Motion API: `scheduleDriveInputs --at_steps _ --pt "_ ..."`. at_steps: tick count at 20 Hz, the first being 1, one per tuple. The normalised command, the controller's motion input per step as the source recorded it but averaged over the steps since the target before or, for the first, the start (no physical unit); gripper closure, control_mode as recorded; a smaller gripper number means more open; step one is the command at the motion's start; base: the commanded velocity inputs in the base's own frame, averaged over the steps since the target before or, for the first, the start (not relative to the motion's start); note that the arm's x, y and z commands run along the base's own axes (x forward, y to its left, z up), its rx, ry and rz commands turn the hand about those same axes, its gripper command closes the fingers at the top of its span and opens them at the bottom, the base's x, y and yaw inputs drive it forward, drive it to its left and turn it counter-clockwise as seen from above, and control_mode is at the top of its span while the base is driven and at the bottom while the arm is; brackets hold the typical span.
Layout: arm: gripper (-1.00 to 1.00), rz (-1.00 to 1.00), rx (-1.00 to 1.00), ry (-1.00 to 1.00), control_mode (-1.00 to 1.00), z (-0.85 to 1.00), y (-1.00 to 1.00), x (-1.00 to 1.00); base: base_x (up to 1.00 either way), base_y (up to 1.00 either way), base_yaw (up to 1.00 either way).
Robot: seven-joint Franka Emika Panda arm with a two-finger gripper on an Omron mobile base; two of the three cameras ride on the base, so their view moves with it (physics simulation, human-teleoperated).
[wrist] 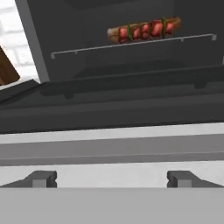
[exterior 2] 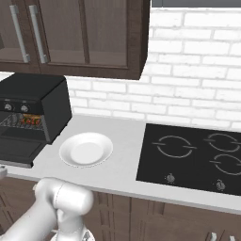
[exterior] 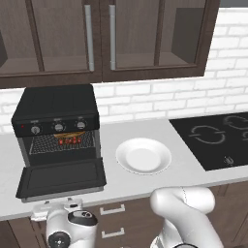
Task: Pick up the kebab skewer and baguette bread, and place them inside the toaster oven. Close the toaster oven door and start by setting the timer.
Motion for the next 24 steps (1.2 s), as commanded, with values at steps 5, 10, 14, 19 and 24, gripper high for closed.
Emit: scheduleDriveInputs --at_steps 5,10,14,19,24 --pt "-1.00 0.00 0.00 0.07 -1.00 -0.22 0.00 0.16 0.00 0.00 0.00" --pt "-1.00 0.00 0.00 0.00 -1.00 -0.27 0.00 0.00 0.00 0.00 0.00" --pt "-1.00 0.01 -0.01 0.00 -1.00 -0.16 0.00 0.00 0.00 0.00 0.00" --pt "-1.00 0.00 0.00 0.00 -1.00 -0.02 0.00 0.12 0.00 0.00 0.00" --pt "-1.00 0.01 0.00 -0.01 -1.00 0.00 0.00 0.31 0.00 0.00 0.00"
